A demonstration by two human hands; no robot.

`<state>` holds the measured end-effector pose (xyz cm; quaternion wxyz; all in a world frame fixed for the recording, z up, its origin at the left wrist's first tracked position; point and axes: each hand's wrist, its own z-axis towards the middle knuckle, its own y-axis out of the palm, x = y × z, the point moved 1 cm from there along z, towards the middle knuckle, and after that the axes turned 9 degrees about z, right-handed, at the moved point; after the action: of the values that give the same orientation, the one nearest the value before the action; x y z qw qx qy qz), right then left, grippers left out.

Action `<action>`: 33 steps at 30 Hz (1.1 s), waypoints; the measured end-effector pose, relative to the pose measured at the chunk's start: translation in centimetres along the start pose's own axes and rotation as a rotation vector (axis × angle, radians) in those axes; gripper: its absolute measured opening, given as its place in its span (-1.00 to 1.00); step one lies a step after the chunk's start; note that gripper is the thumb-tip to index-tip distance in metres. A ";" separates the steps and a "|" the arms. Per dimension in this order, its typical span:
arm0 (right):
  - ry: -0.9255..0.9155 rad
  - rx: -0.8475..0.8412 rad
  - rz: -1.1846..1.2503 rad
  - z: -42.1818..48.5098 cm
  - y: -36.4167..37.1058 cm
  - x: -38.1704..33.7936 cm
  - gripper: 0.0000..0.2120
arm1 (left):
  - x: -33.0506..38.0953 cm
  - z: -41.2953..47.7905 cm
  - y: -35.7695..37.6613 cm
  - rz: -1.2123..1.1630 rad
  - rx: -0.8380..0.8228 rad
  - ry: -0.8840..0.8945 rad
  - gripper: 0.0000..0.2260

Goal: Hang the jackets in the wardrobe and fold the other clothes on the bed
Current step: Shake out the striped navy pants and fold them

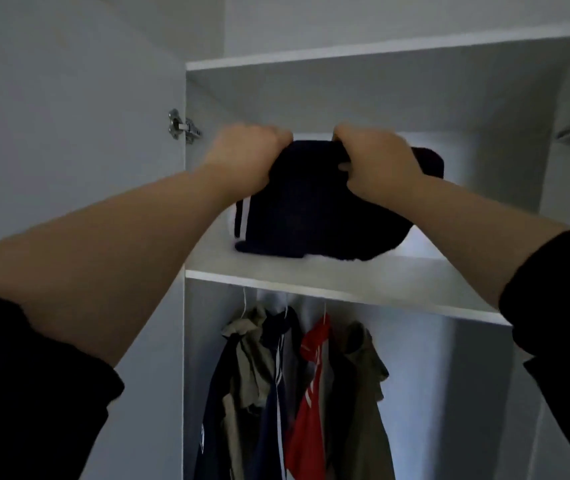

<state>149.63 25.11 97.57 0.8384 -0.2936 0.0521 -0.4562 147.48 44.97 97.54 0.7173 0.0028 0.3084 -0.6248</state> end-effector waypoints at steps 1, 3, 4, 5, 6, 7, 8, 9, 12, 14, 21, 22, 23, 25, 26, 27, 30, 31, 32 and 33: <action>-0.032 0.045 -0.029 1.5 1.2 0.5 -0.85 | -1.1 1.1 1.1 0.057 0.026 0.017 -0.70; -0.082 0.077 -0.072 4.0 3.9 1.4 -0.85 | -3.0 2.8 3.5 0.132 0.040 0.060 -0.71; -0.093 0.078 -0.087 5.2 5.3 1.8 -0.85 | -3.8 3.5 4.9 0.151 0.044 0.075 -0.72; -0.094 0.076 -0.104 6.4 6.5 2.2 -0.85 | -4.6 4.3 6.4 0.158 0.049 0.082 -0.72; -0.087 0.074 -0.122 7.4 7.8 2.6 -0.85 | -5.2 4.9 7.9 0.151 0.050 0.081 -0.73; -0.074 0.067 -0.144 8.4 8.9 3.0 -0.85 | -5.8 5.6 9.4 0.130 0.041 0.075 -0.73; -0.062 0.054 -0.168 9.3 10.1 3.4 -0.84 | -6.4 6.4 11.1 0.101 0.025 0.067 -0.72; -0.050 0.035 -0.195 10.2 11.3 3.8 -0.85 | -6.8 7.0 12.9 0.072 0.000 0.060 -0.71; -0.020 -0.019 -0.233 12.3 15.4 5.3 -0.86 | -7.7 8.9 18.5 0.004 -0.071 0.058 -0.72; -0.027 -0.039 -0.252 13.5 18.0 6.4 -0.86 | -8.2 10.0 21.8 -0.039 -0.105 0.060 -0.75; 0.077 -0.253 -0.190 17.5 27.2 11.2 -0.85 | -8.3 13.0 32.8 -0.233 -0.313 0.003 -0.88; 0.080 -0.288 -0.186 18.0 28.6 11.8 -0.84 | -8.2 13.4 34.4 -0.308 -0.372 -0.021 -0.90; 0.076 -0.303 -0.195 18.6 30.0 12.5 -0.84 | -8.2 13.8 35.9 -0.357 -0.417 -0.044 -0.91; 0.058 -0.246 -0.246 20.3 32.2 13.9 -0.83 | -8.3 15.3 38.4 -0.342 -0.409 -0.098 -0.91; 0.037 -0.173 -0.275 21.3 33.0 14.7 -0.82 | -8.5 16.3 39.4 -0.278 -0.346 -0.127 -0.90; 0.005 -0.082 -0.302 22.3 33.6 15.5 -0.79 | -8.8 17.4 40.2 -0.187 -0.245 -0.145 -0.88; -0.142 0.187 -0.341 24.4 35.6 17.5 -0.71 | -9.4 19.6 42.3 0.065 0.033 -0.097 -0.81; -0.177 0.234 -0.321 24.4 36.6 17.9 -0.70 | -9.4 19.6 43.3 0.106 0.064 -0.080 -0.79; -0.200 0.238 -0.298 24.1 38.0 18.3 -0.69 | -9.4 19.2 44.7 0.129 0.059 -0.070 -0.78; -0.222 0.206 -0.278 23.4 39.8 18.5 -0.68 | -9.1 18.5 46.4 0.142 0.021 -0.066 -0.76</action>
<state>197.91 37.16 98.64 0.7937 -0.2590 -0.1288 -0.5351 196.96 56.07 98.86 0.7695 0.0117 0.2773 -0.5751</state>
